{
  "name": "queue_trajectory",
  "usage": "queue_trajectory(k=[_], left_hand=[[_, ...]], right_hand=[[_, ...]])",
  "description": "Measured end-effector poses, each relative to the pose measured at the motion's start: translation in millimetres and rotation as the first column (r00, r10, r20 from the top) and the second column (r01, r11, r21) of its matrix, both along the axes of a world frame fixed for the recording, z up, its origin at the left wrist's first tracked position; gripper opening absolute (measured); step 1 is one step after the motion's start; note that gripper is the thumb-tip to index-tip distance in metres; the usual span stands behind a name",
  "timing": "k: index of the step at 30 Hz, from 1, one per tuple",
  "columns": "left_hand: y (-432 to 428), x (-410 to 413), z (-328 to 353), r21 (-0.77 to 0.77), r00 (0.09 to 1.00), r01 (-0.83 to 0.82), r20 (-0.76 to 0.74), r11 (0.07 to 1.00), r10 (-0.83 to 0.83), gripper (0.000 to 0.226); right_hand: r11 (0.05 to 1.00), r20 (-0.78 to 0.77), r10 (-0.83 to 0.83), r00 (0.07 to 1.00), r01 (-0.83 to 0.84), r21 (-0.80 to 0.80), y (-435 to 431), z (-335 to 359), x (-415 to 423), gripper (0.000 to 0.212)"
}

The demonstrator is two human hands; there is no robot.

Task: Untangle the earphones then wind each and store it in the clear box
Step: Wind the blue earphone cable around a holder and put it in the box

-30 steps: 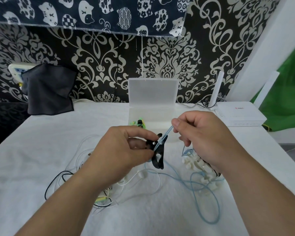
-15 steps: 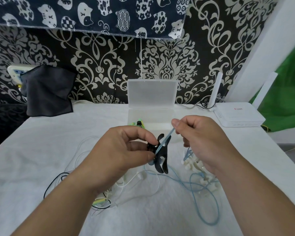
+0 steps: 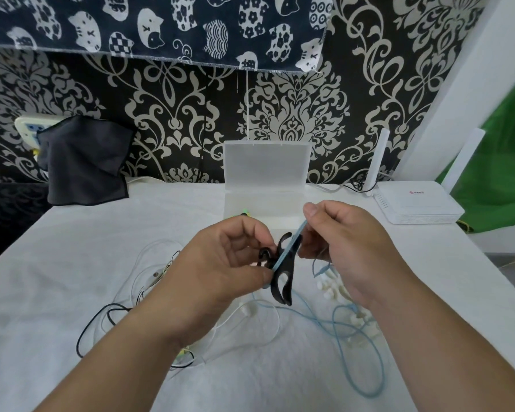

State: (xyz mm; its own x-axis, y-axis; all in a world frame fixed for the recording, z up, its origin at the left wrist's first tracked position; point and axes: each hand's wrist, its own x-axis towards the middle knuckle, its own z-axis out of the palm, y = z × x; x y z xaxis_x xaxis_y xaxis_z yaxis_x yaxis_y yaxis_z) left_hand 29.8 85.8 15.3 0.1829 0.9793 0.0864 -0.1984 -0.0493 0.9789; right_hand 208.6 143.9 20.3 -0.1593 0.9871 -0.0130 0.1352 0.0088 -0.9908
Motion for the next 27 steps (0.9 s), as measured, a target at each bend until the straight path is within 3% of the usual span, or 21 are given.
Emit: queue_trajectory(k=[3, 12, 19, 23, 27], left_hand=[[0.6, 0.2, -1.4, 0.009, 1.0, -0.02, -0.004, 1.0, 0.02, 0.038], [1.8, 1.1, -3.4, 0.07, 0.992, -0.114, -0.055, 0.991, 0.118, 0.038], [1.7, 2.6, -3.4, -0.005, 0.988, -0.156, 0.009, 0.988, 0.156, 0.03], [-1.6, 2.8, 0.0, -0.018, 0.996, -0.08, 0.03, 0.997, 0.08, 0.028], [-2.6, 2.5, 1.3, -0.028, 0.999, -0.04, 0.001, 0.999, 0.04, 0.031]], right_hand=[[0.993, -0.157, 0.027, 0.987, -0.045, -0.11, -2.6, 3.1, -4.4, 0.033], [0.972, -0.283, -0.043, 0.958, -0.026, -0.235, -1.7, 3.1, -6.4, 0.036], [0.996, -0.238, -0.064, 0.969, 0.047, -0.077, 2.0, 5.1, -2.8, 0.034], [0.998, -0.044, -0.059, 0.997, 0.058, -0.028, 2.0, -1.0, -1.6, 0.038], [0.999, 0.017, -0.048, 0.999, 0.048, -0.012, 2.6, -1.3, -0.9, 0.047]])
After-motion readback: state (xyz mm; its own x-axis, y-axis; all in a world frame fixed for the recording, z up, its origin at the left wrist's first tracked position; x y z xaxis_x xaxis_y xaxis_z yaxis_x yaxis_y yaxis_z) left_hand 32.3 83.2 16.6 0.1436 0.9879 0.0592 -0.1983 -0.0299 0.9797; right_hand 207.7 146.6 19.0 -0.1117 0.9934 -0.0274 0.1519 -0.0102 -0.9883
